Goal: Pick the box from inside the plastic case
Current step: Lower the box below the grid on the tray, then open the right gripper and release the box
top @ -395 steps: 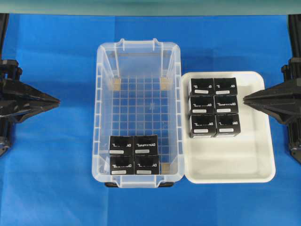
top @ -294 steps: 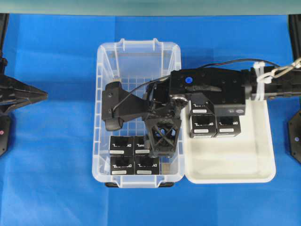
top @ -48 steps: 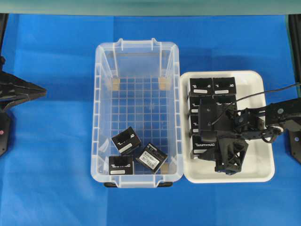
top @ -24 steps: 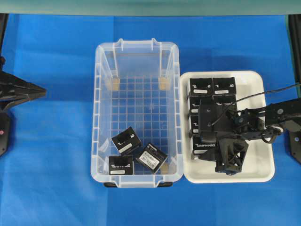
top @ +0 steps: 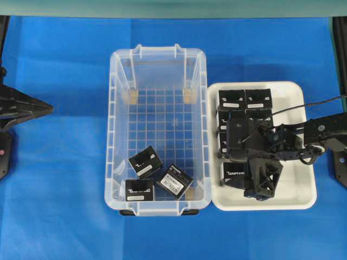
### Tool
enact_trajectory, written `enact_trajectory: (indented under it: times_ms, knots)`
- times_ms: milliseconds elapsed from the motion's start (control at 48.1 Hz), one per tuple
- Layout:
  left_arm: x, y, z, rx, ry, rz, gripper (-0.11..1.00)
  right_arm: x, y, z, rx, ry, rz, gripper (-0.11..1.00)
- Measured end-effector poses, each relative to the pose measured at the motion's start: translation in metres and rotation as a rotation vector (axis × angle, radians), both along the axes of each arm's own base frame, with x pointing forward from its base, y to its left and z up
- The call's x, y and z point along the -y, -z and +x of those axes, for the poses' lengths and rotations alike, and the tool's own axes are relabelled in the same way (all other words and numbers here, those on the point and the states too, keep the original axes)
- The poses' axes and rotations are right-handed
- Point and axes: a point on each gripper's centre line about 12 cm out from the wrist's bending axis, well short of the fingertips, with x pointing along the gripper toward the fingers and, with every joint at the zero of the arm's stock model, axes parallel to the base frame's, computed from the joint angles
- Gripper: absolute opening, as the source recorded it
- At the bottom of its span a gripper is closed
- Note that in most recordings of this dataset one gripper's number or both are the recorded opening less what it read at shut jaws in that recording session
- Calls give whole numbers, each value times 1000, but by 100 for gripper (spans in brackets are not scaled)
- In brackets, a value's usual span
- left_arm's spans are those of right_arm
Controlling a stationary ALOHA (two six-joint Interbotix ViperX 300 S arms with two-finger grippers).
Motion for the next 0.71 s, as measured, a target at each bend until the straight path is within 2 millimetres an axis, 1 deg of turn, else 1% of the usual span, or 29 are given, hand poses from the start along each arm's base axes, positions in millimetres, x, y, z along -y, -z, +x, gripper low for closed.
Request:
enact_trajectory:
  times_ms: [104, 270, 457, 706]
  knots:
    - [1, 1, 0, -9, 3, 0, -4, 0, -13, 2, 43, 12, 12, 94]
    - [1, 4, 0, -31, 4, -1, -4, 0, -48, 1, 156, 14, 18, 94]
    - [3, 4, 0, -34, 18, 1, -4, 12, -86, -9, 279, 49, 20, 94]
    - [4, 6, 0, -54, 24, 1, -4, 13, -116, -21, 388, 52, 21, 94]
